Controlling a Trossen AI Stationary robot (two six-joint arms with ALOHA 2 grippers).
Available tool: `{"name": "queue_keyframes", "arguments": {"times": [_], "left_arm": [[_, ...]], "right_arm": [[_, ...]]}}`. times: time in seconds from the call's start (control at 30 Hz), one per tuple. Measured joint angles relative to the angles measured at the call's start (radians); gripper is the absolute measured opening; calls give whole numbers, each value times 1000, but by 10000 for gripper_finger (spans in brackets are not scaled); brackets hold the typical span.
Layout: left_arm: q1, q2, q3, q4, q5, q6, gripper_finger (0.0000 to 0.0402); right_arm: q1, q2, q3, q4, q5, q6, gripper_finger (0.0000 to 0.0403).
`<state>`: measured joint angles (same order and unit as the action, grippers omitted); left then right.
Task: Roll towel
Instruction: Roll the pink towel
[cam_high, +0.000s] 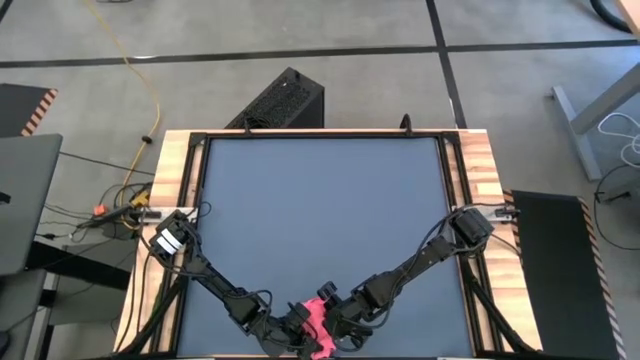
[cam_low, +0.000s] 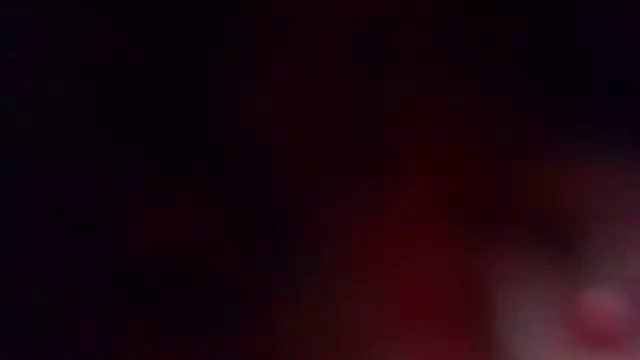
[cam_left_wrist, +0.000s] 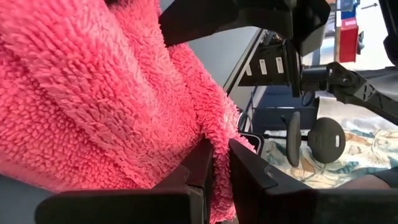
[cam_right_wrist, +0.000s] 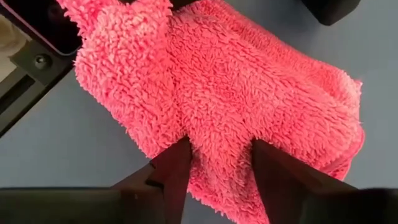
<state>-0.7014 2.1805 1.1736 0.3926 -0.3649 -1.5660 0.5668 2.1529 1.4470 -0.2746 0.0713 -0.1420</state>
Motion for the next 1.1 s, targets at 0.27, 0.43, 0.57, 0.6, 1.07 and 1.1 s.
{"name": "queue_keyframes", "arguments": {"times": [0.27, 0.43, 0.57, 0.6, 1.07, 1.1], "left_arm": [[-8, 0, 0, 16, -7, 58, 32], [-30, -4, 11, 20, -96, 184, 32], [-37, -7, 25, -9, -115, 197, 32], [-40, -7, 29, -16, -119, 201, 32], [-73, -2, 119, -199, -133, 203, 32], [-73, -1, 129, -228, -131, 202, 32]], "right_arm": [[-66, 3, -1, -2, -35, 66, 97], [-105, 4, -2, -5, -115, 150, 58], [-107, 5, 4, -11, -113, 154, 42], [-107, 5, 9, -19, -111, 163, 39], [-159, 5, 23, -98, -50, 312, 33], [-163, 5, 23, -111, -46, 330, 33]]}}
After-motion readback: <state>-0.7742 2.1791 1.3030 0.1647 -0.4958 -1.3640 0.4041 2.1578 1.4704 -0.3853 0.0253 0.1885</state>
